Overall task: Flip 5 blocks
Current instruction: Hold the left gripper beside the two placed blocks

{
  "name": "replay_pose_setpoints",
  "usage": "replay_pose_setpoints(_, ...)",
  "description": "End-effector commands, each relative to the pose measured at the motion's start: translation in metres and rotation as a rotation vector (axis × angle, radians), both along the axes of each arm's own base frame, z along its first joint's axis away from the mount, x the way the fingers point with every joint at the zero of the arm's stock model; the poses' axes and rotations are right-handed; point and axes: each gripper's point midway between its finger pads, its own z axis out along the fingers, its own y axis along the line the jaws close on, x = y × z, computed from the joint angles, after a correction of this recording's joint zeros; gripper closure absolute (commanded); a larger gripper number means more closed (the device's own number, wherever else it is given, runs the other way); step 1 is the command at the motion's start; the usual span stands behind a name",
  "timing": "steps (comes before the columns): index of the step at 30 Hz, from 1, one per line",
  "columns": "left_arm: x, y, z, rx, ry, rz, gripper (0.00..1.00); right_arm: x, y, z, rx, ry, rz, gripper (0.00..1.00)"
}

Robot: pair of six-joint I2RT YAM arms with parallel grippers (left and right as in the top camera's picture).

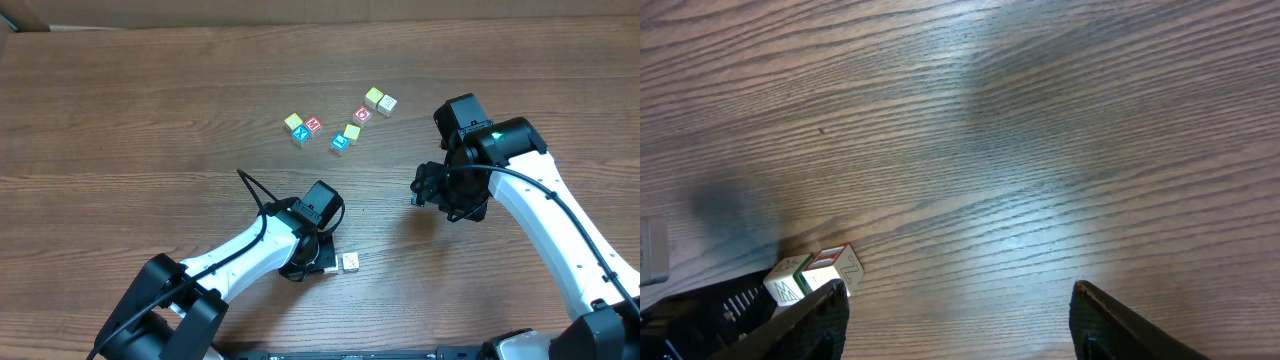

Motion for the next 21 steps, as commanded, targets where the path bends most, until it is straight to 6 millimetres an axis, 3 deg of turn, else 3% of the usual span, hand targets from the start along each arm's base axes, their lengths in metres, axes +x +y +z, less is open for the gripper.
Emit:
replay_pose_setpoints(1, 0.0033, -0.0047, 0.0005, -0.018, 0.01, 0.049, 0.96, 0.0048, 0.0022, 0.0109, 0.018, -0.041, 0.007, 0.28)
replay_pose_setpoints(21, 0.0077, -0.009, 0.0012, -0.036, -0.007, 0.051, 0.96, 0.0057, 0.0025, 0.011, 0.019, -0.045, 0.013, 0.28)
